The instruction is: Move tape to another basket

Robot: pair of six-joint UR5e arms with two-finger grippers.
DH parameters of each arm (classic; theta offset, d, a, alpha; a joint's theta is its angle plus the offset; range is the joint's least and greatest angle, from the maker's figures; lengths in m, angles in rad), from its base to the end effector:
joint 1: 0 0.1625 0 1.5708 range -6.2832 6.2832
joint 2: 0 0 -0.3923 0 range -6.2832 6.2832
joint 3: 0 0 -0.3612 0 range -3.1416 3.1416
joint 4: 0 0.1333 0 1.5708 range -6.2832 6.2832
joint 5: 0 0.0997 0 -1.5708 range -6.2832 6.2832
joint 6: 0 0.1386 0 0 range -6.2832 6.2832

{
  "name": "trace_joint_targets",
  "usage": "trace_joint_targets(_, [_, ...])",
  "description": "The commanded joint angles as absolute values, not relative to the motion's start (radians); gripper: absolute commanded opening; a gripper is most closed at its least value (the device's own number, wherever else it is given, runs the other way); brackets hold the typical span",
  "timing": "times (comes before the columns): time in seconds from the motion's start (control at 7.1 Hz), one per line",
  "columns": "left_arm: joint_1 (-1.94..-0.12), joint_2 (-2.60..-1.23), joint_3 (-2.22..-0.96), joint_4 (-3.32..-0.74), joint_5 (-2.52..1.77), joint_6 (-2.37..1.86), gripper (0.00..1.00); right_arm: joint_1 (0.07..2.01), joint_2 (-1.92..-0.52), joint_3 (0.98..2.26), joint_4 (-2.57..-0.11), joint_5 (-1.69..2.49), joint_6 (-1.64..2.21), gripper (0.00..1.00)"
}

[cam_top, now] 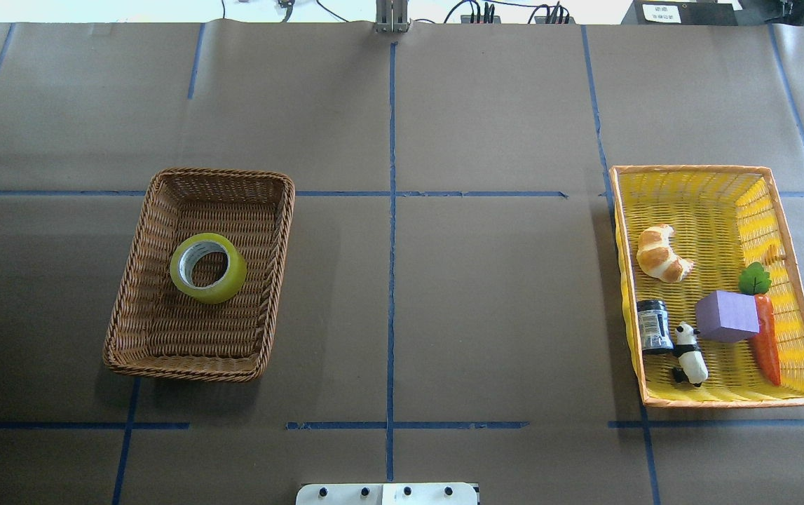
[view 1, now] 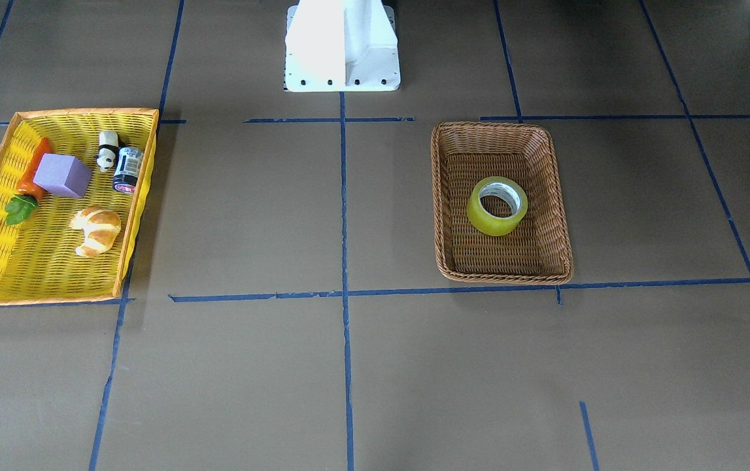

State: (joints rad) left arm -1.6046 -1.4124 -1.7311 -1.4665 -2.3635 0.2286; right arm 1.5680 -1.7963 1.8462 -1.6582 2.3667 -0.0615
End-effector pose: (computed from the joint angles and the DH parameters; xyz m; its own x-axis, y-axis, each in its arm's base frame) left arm -0.0477 -0.3872 0.6562 0.6885 0.1313 -0.7133 -0.1257 0.9902 0.0610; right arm 0.0332 -0.3691 0.6275 0.6982 -0.0366 0.7149 0.0458 0.9989 0.0065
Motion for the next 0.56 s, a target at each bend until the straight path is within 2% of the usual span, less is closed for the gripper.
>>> trace_joint_targets(0.0, [-1.605,-1.411,-1.746,-1.466,-2.365,0.229,1.0,1.568,-1.796,1.845,-1.658,2.367,-0.058,1.0])
trace_joint_targets(0.42, [-1.605,-1.411,-1.756,-1.466,-2.364,0.229,1.0,1.566,-1.796,1.844,-1.658,2.368,-0.058,1.0])
